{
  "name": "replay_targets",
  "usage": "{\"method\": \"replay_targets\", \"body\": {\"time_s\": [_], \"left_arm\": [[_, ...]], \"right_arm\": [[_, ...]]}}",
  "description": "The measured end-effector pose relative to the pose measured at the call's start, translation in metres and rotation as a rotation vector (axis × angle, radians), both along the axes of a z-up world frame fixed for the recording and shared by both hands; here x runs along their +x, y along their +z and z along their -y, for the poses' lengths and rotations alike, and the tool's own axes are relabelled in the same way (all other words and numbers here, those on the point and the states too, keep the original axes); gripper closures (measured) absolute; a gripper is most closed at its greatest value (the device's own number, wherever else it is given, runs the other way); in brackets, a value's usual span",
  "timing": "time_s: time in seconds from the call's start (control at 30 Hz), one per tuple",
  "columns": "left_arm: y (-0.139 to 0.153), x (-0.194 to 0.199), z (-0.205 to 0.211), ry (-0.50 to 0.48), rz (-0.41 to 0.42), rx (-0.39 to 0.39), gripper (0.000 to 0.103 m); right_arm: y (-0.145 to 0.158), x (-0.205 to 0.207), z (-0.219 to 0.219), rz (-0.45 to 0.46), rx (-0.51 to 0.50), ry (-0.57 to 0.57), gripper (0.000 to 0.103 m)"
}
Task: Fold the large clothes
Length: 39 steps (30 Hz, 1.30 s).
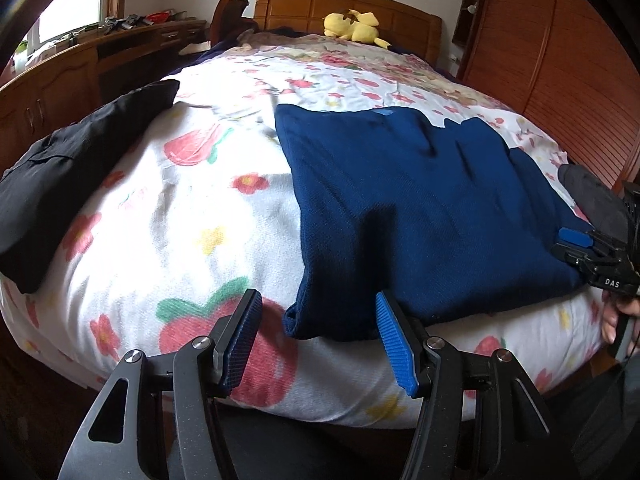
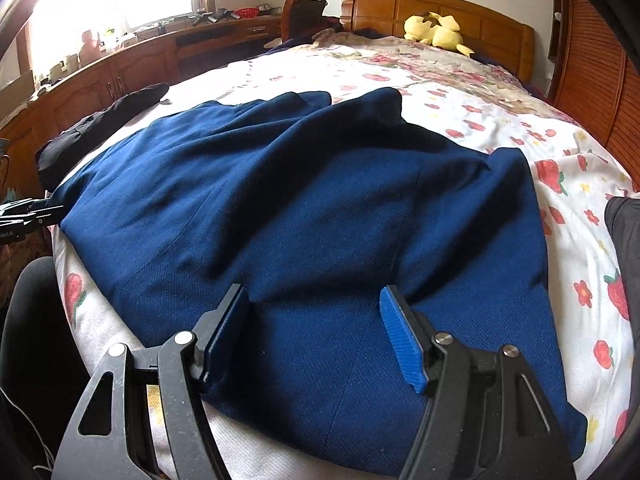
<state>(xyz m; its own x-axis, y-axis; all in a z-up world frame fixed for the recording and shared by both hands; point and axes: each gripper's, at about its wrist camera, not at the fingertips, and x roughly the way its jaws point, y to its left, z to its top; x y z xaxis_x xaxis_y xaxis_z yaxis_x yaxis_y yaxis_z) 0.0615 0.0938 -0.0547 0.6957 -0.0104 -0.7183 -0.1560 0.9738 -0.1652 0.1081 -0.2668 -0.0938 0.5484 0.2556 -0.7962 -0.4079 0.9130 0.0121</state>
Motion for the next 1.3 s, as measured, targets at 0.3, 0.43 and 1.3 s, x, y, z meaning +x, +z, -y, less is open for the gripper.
{"method": "replay_targets", "body": {"time_s": [0.3,0.43,1.3], "left_arm": [[0.054,0.017,0.038,-0.069,0.069,0.09,0.091],[0.104,0.029,0.071,-0.135,0.162,0.119,0.091],[0.133,0.123,0.259,-0.528,0.245,0.209,0.067]], "right_arm": [[0.01,-0.003,0.016,0.002,0.01,-0.016,0.034],[0.023,-0.008,0.037,0.03,0.018,-0.05,0.034],[0.038,-0.067,0.155,0.026,0.127,-0.203,0.034]]}}
